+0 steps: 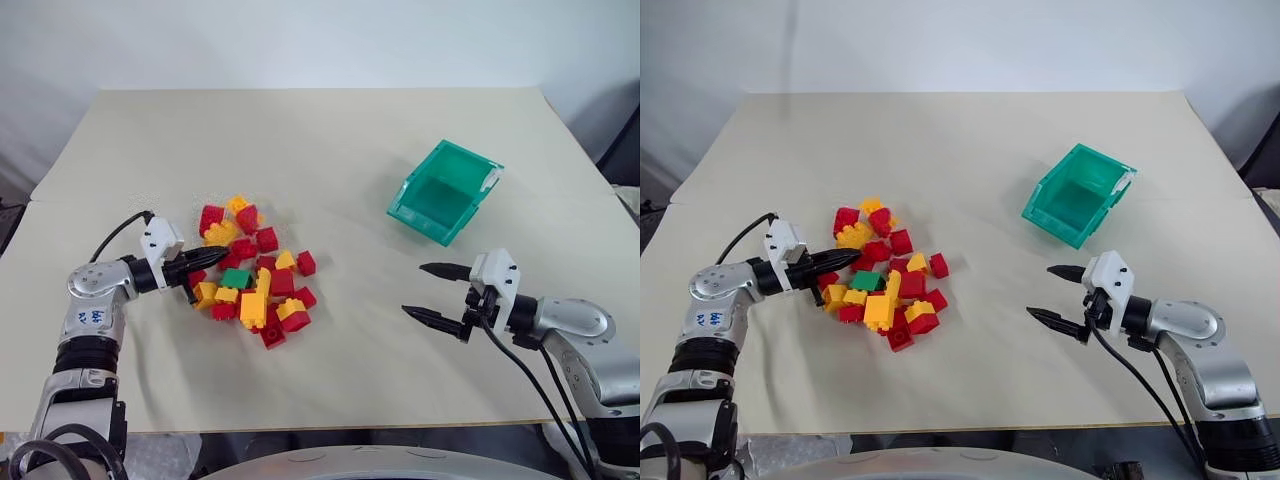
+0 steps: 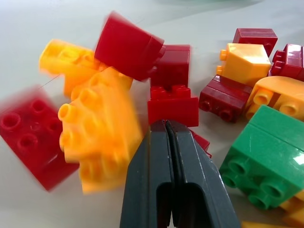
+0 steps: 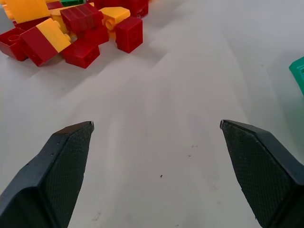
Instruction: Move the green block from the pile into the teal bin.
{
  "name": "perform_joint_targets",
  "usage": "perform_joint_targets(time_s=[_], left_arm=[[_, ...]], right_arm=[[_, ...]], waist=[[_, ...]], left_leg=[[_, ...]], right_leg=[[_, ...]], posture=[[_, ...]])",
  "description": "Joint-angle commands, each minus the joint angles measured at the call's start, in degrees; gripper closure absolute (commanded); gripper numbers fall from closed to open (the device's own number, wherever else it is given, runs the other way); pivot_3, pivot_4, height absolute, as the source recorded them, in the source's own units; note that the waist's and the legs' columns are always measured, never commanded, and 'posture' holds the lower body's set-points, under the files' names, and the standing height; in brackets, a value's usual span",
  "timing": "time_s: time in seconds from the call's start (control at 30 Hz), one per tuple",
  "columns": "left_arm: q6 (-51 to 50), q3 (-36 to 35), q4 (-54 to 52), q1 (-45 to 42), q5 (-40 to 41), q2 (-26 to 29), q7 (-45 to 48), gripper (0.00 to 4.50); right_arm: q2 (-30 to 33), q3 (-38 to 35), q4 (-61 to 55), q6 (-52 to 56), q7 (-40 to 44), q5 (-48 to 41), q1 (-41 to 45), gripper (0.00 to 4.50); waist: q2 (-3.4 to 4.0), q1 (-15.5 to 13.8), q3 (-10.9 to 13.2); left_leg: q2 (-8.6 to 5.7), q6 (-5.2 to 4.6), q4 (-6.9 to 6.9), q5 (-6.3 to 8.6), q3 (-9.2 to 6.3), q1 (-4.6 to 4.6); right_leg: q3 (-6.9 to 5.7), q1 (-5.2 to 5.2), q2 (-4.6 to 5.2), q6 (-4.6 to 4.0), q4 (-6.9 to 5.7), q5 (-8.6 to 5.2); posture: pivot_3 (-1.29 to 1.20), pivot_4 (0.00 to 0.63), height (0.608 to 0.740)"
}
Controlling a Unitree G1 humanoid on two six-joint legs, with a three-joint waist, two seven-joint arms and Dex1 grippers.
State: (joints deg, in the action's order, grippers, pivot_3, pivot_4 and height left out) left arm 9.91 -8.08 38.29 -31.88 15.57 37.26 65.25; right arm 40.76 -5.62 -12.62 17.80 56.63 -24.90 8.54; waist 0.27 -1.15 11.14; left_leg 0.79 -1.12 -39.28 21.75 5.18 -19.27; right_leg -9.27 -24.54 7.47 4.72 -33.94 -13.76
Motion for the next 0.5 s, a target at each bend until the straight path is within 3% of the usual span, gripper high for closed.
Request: perform_joint_targets(time_s=[0.03, 0.27, 0.37, 0.5], left_arm=[[-6.67, -0.80, -12.48, 4.63, 6.14, 0.24, 3.65, 4.47], [-27.84, -6.18, -31.96, 14.78, 13.45, 7.85, -0.08, 4.47], [-33.60, -11.19, -37.56, 20.37, 16.52, 12.79, 0.67, 3.88], [-37.81, -19.93, -44.94, 28.45, 19.52, 15.93, -0.11, 2.67]], right_arm=[[-0.81, 0.10, 0.38, -1.27, -0.05, -0.15, 1.50, 0.00], [-0.85, 0.68, 2.42, -1.97, 1.33, 0.11, 3.40, 0.00], [-0.89, 1.12, 4.02, -2.45, 2.46, 0.27, 4.72, 0.00], [-1.33, 2.22, 6.71, -3.77, 3.87, 0.95, 6.83, 0.00]], waist=[[0.00, 0.11, 0.00], [-0.01, 0.29, 0.00], [0.00, 0.83, 0.01], [0.01, 1.27, 0.02]], left_leg=[[0.01, 0.00, 0.00, 0.00, 0.01, 0.01], [0.08, 0.00, -0.10, 0.00, -0.04, 0.02], [0.10, -0.01, -0.11, 0.01, -0.18, 0.07], [0.09, -0.03, -0.11, 0.04, -0.39, 0.07]], right_leg=[[0.02, 0.00, 0.00, 0.00, 0.00, 0.00], [0.08, 0.00, -0.01, 0.00, -0.07, 0.00], [0.15, 0.00, 0.01, 0.00, -0.10, 0.01], [0.17, 0.00, 0.06, 0.00, -0.07, 0.01]], posture=[[0.00, 0.150, 0.740], [0.00, 0.150, 0.740], [0.00, 0.150, 0.740], [0.00, 0.150, 0.740]])
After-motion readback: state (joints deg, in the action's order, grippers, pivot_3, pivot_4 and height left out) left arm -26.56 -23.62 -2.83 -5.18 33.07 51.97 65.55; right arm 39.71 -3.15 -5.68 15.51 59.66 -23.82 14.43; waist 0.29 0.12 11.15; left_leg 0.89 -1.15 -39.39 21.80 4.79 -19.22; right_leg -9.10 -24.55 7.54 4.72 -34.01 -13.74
